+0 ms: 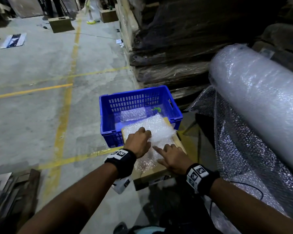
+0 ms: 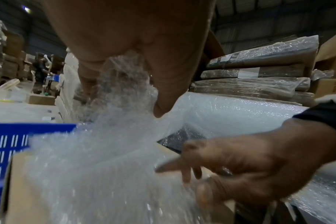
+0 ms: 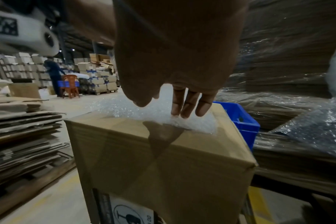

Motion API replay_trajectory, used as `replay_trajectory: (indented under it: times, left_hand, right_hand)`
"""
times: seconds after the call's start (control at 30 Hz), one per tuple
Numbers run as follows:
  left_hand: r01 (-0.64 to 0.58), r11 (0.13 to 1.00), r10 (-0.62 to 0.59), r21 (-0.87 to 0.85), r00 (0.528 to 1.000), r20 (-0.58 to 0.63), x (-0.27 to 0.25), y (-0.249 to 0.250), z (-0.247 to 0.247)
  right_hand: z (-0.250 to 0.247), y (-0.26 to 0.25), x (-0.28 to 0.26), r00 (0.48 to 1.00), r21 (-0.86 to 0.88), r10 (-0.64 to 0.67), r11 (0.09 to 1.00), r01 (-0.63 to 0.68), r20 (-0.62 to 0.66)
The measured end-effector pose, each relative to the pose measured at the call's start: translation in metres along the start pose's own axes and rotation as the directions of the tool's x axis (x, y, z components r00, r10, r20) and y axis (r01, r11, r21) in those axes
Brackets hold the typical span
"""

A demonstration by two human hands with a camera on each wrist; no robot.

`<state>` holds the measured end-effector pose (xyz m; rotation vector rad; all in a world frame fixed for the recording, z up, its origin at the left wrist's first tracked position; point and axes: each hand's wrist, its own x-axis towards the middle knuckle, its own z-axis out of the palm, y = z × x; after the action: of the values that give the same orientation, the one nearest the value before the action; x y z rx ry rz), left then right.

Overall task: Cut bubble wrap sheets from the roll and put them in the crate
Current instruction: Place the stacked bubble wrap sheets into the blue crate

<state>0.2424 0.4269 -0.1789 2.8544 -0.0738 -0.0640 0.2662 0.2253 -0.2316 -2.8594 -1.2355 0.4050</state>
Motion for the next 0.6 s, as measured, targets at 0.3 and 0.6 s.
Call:
replay_trajectory:
  times: [0.3,0.6]
  left_hand:
    - [-0.032,0.977,0.046,0.211,0.997,-0.064,0.044,-0.010,-0.082]
    - [0.015,0.953,0.013,0.302,0.996,-0.089,0.078,-0.018,-0.145]
  right_hand:
    - [-0.019,-0.015,0.030,1.000,-0.181,-0.002,0.983,-0.003,-0.027]
    - [-0.029,-0.014,0.059,0.994,-0.013,-0.015,1.000,0.016,0.105]
